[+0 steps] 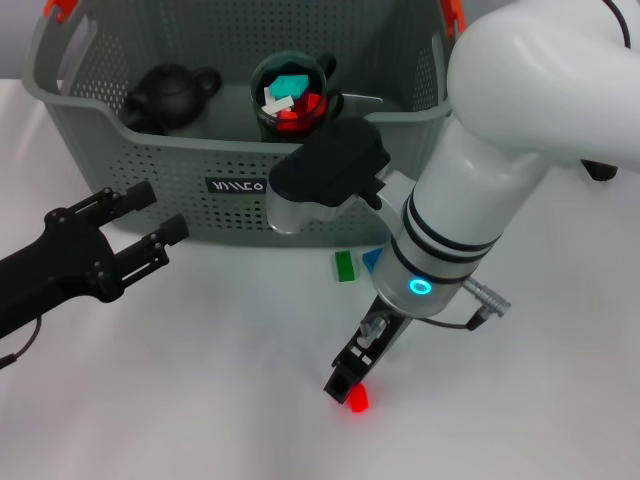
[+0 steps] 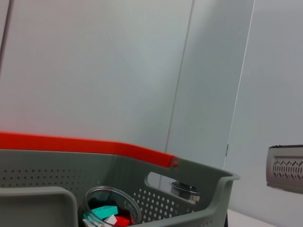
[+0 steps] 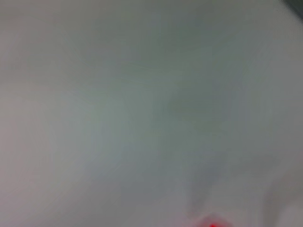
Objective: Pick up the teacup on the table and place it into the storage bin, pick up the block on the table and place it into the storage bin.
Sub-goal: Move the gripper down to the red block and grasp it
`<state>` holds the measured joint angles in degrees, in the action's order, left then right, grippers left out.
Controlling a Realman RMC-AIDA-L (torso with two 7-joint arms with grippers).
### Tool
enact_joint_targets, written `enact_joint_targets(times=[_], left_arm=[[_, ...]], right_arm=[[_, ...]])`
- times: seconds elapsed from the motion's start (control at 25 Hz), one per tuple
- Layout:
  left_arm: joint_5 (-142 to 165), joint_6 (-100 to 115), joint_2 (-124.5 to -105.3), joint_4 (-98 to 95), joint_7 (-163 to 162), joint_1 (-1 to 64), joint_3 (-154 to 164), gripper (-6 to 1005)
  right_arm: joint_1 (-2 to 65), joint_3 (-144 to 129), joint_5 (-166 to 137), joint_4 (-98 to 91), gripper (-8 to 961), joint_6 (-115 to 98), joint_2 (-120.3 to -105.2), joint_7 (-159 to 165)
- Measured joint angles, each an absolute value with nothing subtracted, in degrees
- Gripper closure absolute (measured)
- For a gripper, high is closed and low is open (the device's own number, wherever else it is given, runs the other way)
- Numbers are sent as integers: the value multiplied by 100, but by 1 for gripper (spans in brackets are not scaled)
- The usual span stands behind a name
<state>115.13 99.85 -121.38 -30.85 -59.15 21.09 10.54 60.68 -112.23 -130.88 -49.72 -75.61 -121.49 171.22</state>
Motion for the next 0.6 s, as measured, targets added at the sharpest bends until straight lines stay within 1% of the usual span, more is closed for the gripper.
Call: enact_joint_targets(times=[0.16, 0.6], left_arm=[[11513, 9974, -12137, -3085, -5915, 2109, 1054, 371], [11514, 9965, -12138, -3085, -5915, 2113, 1054, 371]], right_arm=[[6041, -11272, -12942, -4939, 251, -7547, -12157, 17132], [6035, -11268, -13196, -4822, 251, -7816, -12115, 17243]])
